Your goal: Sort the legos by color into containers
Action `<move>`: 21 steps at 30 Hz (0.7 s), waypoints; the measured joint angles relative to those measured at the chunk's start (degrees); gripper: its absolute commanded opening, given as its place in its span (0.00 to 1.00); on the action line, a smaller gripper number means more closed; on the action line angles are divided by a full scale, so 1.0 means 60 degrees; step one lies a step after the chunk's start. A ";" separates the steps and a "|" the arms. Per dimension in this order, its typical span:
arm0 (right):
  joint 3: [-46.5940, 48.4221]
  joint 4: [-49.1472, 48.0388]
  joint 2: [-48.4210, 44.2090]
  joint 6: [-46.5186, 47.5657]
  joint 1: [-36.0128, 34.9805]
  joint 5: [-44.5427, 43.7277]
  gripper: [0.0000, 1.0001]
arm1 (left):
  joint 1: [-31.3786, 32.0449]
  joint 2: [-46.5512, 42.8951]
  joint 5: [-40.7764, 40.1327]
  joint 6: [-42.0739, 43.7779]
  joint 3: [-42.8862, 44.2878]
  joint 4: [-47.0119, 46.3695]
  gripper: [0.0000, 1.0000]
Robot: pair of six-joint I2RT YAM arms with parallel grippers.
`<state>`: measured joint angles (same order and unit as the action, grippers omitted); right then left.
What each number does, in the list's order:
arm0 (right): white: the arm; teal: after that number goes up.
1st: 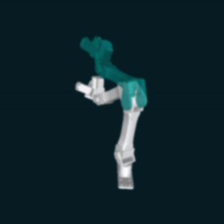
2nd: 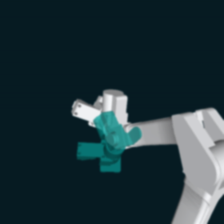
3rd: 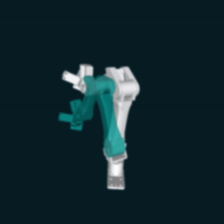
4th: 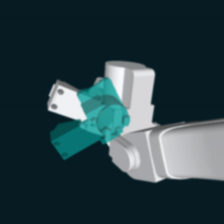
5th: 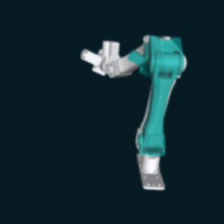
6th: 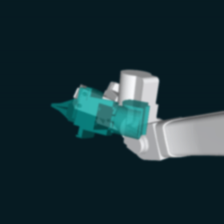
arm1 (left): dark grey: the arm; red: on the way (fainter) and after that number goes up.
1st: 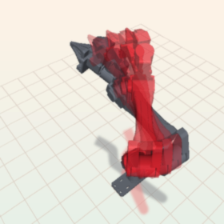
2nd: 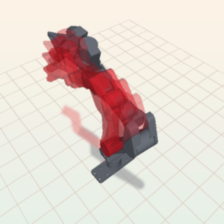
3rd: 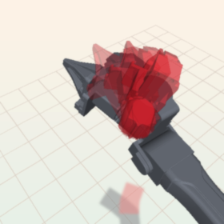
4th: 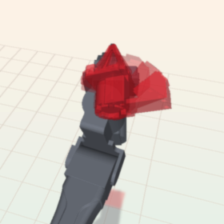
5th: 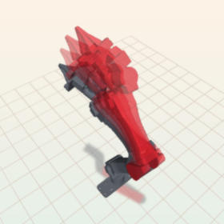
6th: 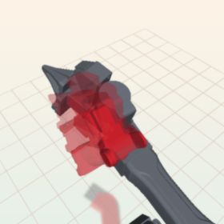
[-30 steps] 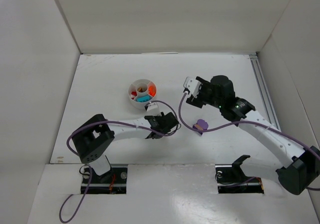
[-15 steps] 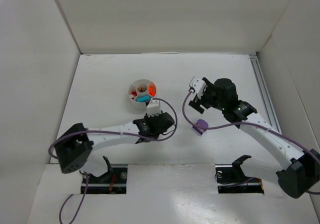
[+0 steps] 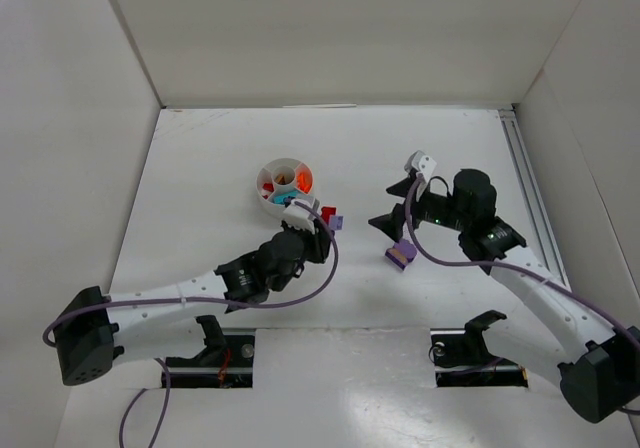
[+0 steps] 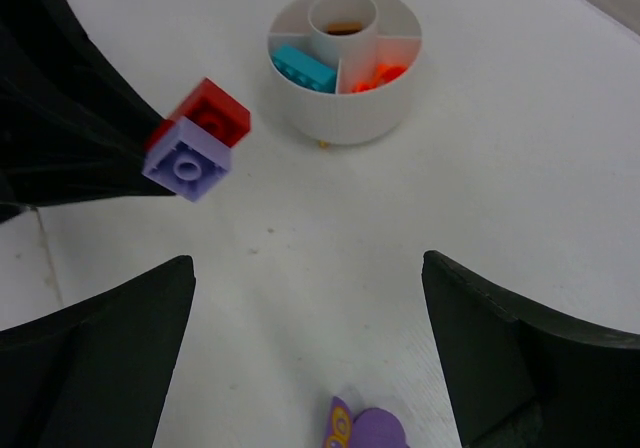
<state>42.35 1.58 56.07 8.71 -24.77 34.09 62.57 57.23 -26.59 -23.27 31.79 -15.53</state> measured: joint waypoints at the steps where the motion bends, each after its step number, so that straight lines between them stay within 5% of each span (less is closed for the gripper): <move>1: 0.0007 -0.0146 -0.0026 -0.0266 -0.0007 0.0149 1.00 | 0.0000 0.0069 -0.0033 0.0175 -0.0025 -0.0157 0.00; 21: 0.0313 -0.1953 0.2000 -0.4207 -0.1056 0.1184 0.83 | 0.0197 0.0845 -0.0568 0.1614 -0.0025 -0.2022 0.00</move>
<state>44.23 -10.13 68.07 -16.53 -31.11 41.19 63.75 62.30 -30.00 -13.58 31.64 -27.66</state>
